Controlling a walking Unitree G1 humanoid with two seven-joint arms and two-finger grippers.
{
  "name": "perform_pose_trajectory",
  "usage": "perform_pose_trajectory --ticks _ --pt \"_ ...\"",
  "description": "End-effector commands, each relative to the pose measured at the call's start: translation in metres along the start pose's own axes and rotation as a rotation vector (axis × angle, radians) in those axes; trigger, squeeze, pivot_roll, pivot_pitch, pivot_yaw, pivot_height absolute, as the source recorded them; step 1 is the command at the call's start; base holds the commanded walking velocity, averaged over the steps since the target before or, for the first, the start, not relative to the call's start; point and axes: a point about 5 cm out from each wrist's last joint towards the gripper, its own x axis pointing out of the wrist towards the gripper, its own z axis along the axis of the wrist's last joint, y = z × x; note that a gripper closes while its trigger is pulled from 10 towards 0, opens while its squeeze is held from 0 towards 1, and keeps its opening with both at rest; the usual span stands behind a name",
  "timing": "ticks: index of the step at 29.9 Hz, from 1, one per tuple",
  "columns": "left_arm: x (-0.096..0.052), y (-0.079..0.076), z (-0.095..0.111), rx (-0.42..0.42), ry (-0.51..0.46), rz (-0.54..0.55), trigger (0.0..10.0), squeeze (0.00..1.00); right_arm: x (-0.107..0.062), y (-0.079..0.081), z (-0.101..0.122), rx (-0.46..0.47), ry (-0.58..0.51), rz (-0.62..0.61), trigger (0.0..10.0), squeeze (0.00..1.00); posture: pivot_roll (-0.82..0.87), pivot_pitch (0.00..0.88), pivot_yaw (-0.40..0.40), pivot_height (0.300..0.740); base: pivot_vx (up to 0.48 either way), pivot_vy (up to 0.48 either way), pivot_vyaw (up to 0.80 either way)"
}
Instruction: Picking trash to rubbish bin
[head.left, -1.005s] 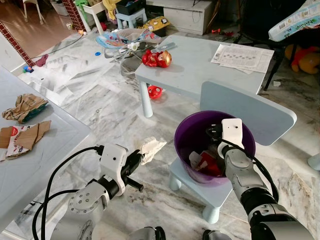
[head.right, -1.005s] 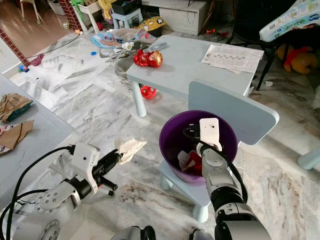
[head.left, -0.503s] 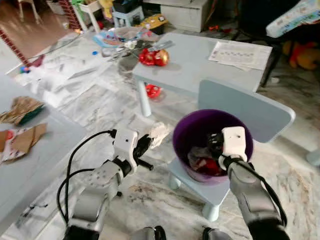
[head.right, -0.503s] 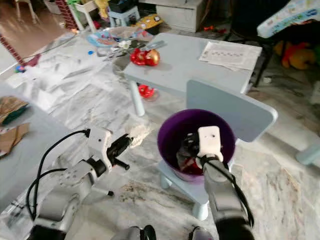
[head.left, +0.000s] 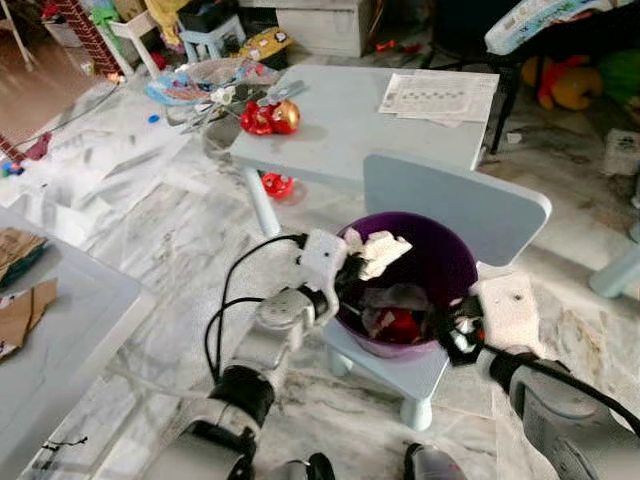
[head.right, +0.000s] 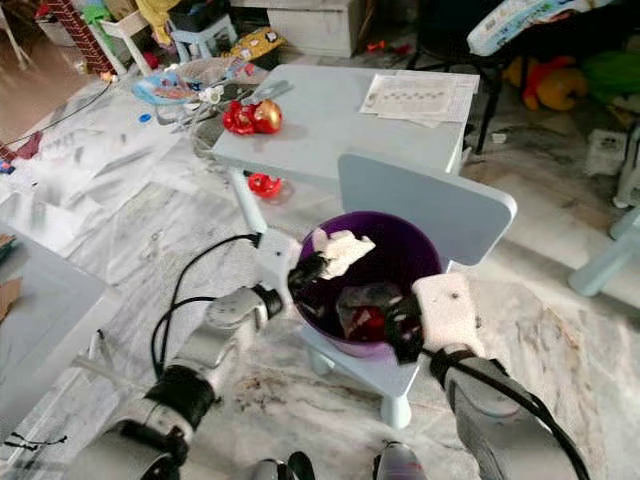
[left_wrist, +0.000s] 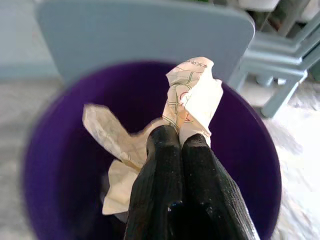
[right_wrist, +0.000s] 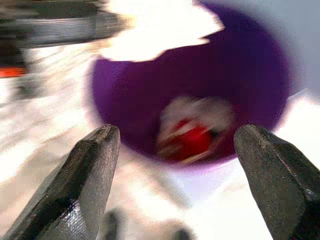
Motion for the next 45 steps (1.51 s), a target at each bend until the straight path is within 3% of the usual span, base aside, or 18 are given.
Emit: perform_pose_trajectory --ticks 1,3,8,9,10,19,28,34,38,45 --pt "-0.003 0.007 -0.007 -0.002 0.027 0.038 10.0 0.0 -0.002 0.014 -0.001 0.035 0.021 0.087 10.0 0.0 -0.36 0.204 0.195 0.74 0.0 0.0 0.0" --pt "0.005 -0.004 -0.008 0.0 0.038 0.043 10.0 0.0 -0.007 0.025 -0.003 0.032 0.059 0.134 10.0 0.0 -0.37 0.208 0.196 0.74 0.0 0.0 0.0" --pt "0.013 -0.016 -0.008 0.0 0.043 0.025 10.0 0.0 -0.013 0.027 -0.003 0.031 0.115 0.141 10.0 0.0 -0.38 0.214 0.197 0.74 0.0 0.0 0.0" --pt "0.014 -0.019 -0.009 -0.005 0.048 0.024 10.0 0.1 -0.013 0.027 -0.004 0.03 0.12 0.14 10.0 0.0 -0.38 0.214 0.197 0.74 0.0 0.0 0.0" --pt "0.015 -0.022 -0.011 -0.024 0.054 0.026 10.0 1.0 -0.014 0.027 -0.004 0.035 0.126 0.139 10.0 0.0 -0.38 0.214 0.197 0.74 0.0 0.0 0.0" --pt "0.019 -0.031 -0.012 -0.038 0.062 0.018 10.0 1.0 -0.014 0.034 -0.001 0.037 0.137 0.178 10.0 0.0 -0.37 0.22 0.199 0.74 0.0 0.0 0.0" --pt "0.019 -0.029 -0.011 -0.052 0.051 0.024 10.0 1.0 -0.011 0.038 0.0 0.04 0.14 0.19 10.0 0.0 -0.35 0.22 0.199 0.74 0.0 0.0 0.0" --pt "0.013 -0.007 0.001 -0.074 -0.026 0.083 10.0 1.0 -0.003 0.035 0.004 0.024 0.122 0.176 10.0 0.0 -0.3 0.205 0.184 0.74 0.0 0.0 0.0" --pt "-0.002 0.026 0.009 -0.046 -0.11 0.169 10.0 1.0 0.008 0.027 0.006 -0.03 0.106 0.124 10.0 0.0 -0.26 0.189 0.17 0.74 0.0 0.0 0.0" --pt "-0.029 0.066 0.023 0.034 -0.242 0.329 10.0 1.0 0.026 0.005 0.019 -0.108 -0.007 -0.013 10.0 0.0 -0.2 0.154 0.148 0.74 0.0 0.0 0.0"
